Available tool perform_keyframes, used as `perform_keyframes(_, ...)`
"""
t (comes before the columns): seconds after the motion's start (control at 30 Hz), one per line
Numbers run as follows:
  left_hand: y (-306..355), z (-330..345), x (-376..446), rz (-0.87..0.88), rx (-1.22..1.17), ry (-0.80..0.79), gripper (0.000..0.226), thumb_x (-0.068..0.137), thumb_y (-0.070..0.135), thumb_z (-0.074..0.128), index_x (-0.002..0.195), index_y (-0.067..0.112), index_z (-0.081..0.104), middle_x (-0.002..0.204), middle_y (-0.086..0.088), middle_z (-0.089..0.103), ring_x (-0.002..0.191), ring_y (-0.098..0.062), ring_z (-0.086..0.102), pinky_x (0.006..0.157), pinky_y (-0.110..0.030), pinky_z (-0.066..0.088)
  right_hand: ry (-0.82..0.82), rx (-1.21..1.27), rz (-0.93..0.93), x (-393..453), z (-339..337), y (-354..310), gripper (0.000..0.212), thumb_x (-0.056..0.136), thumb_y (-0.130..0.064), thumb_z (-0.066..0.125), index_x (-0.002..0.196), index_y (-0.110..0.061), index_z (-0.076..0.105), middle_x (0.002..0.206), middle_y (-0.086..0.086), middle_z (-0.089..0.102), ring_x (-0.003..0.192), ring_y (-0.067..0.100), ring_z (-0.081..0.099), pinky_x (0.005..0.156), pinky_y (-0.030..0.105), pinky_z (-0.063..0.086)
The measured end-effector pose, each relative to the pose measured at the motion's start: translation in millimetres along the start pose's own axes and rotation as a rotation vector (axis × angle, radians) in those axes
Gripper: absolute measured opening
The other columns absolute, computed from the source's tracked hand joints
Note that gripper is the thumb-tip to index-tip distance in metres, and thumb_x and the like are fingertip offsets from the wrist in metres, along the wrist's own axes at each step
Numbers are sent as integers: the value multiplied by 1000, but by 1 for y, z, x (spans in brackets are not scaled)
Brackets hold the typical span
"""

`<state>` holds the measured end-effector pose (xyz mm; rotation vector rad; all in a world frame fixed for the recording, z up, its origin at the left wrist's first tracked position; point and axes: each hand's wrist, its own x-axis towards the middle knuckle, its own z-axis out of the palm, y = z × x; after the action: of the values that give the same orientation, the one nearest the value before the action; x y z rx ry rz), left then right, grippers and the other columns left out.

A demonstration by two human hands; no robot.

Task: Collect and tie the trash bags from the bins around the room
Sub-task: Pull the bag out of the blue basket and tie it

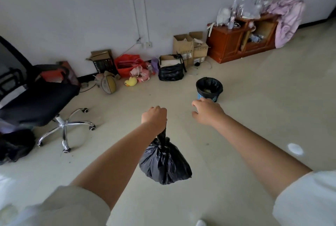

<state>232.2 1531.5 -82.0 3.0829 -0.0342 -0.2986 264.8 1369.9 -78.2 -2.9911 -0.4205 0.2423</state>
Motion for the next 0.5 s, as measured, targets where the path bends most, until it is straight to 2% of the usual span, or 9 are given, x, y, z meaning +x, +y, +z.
perform_keyframes(0.23, 21, -34, 194, -106, 24, 10, 28, 98, 17, 41, 121, 4, 51, 120, -12, 54, 116, -28, 50, 83, -35, 46, -45, -27, -12, 172, -32, 92, 37, 94, -24, 41, 125, -5, 46, 131, 14, 47, 123, 31, 41, 92, 40, 40)
perform_keyframes(0.37, 22, -35, 307, -146, 3, 23, 24, 97, 10, 42, 117, 3, 53, 115, -12, 56, 112, -29, 51, 73, -32, 41, -67, -26, -31, 281, -38, 131, 37, 94, -24, 40, 126, -7, 46, 131, 13, 47, 122, 31, 42, 92, 41, 39)
perform_keyframes(0.5, 19, -35, 419, -153, -33, 9, 24, 97, 10, 41, 116, 3, 54, 115, -13, 56, 113, -30, 50, 73, -32, 39, -74, 10, -30, 393, -37, 161, 34, 94, -22, 39, 122, -5, 48, 128, 14, 49, 120, 32, 43, 91, 41, 38)
